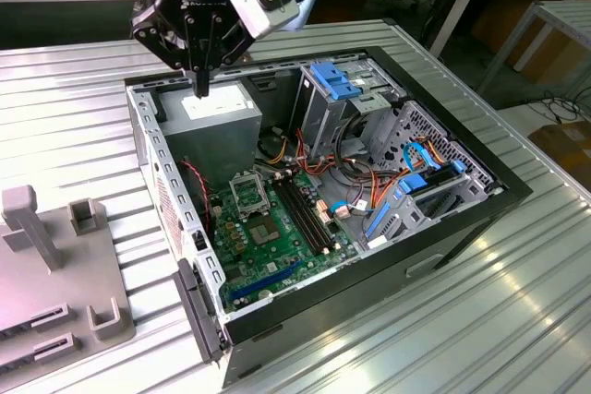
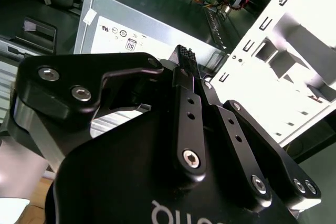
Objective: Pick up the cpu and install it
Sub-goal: 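Reach for the cpu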
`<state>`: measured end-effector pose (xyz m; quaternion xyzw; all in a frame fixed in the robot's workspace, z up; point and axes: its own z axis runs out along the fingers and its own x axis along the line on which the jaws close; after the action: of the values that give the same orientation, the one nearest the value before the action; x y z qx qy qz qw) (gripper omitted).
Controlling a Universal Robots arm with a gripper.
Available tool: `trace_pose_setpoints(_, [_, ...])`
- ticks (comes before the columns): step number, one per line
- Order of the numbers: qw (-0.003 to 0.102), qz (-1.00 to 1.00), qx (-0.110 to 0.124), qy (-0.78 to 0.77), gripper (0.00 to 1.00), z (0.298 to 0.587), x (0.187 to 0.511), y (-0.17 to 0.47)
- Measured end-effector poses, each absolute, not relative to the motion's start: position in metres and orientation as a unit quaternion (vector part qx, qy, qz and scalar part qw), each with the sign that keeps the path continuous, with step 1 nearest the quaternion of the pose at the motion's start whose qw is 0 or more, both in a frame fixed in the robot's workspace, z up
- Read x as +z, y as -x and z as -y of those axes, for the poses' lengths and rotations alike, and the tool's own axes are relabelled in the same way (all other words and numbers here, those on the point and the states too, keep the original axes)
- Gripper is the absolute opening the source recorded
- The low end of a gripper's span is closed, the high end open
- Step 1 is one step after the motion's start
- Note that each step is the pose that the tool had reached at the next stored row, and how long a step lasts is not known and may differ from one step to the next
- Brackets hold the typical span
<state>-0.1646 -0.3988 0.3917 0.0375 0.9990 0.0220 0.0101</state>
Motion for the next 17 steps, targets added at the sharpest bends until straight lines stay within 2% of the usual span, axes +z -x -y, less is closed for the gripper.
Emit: trace_pose_setpoints(17, [0.01, -0.999, 0.022, -0.037, 0.11, 0.3988, 0.3915, 0.1752])
